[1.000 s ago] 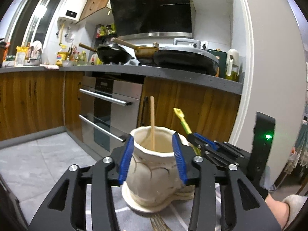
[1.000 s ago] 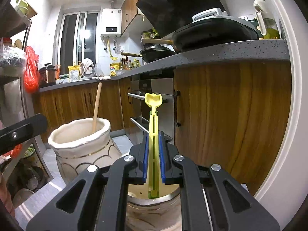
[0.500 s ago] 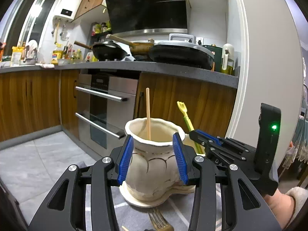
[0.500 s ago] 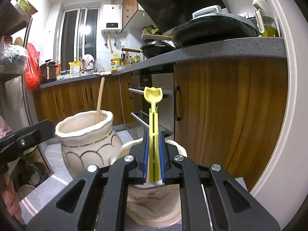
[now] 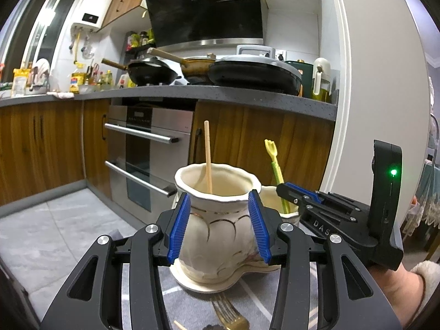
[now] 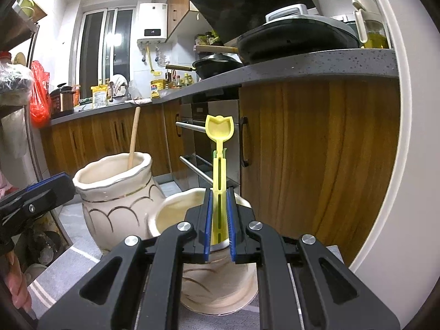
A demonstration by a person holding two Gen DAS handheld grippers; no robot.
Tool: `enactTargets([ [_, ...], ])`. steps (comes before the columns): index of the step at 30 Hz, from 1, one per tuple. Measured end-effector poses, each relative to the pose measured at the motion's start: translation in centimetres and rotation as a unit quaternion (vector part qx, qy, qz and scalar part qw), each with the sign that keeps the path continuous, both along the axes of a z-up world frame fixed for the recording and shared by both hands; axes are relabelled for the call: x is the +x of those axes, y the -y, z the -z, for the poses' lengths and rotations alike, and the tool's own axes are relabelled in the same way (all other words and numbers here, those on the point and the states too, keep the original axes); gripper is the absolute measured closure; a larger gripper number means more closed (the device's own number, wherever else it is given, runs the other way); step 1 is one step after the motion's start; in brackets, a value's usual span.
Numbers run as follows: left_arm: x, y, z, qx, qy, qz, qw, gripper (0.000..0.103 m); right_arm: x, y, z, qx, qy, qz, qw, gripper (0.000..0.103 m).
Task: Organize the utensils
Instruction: 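Lower the yellow-green utensil into the shorter cup and open the right tool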
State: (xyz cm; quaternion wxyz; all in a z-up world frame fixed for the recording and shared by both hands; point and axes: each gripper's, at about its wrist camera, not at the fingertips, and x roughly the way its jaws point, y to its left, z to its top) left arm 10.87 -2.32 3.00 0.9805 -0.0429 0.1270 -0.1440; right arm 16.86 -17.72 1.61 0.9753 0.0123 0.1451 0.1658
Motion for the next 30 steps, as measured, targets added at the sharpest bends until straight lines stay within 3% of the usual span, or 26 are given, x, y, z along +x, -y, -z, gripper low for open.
enactTargets([
  [10,0.0,0.0,0.2,-0.003,-0.003,0.001,1.0000,0.055,-0.2,-0.2,0.1,-0.003,-0.001,-0.002,1.000,0.093],
  [17,0.1,0.0,0.3,-0.001,-0.004,0.002,1.0000,0.053,-0.2,-0.2,0.0,-0.003,-0.002,-0.004,1.000,0.080],
  [23,0.0,-0.1,0.5,-0.003,-0.003,0.000,1.0000,0.047,-0.3,0.1,-0.2,0.007,0.002,-0.003,1.000,0.055],
  [27,-0.3,-0.3,0.6,-0.004,-0.001,-0.007,1.0000,0.037,-0.4,0.8,-0.4,0.029,-0.001,-0.004,1.000,0.024],
  [30,-0.5,-0.6,0.5,-0.006,0.000,-0.019,0.9998,0.028,-0.9,1.5,-0.8,0.042,0.004,0.000,0.999,0.009],
])
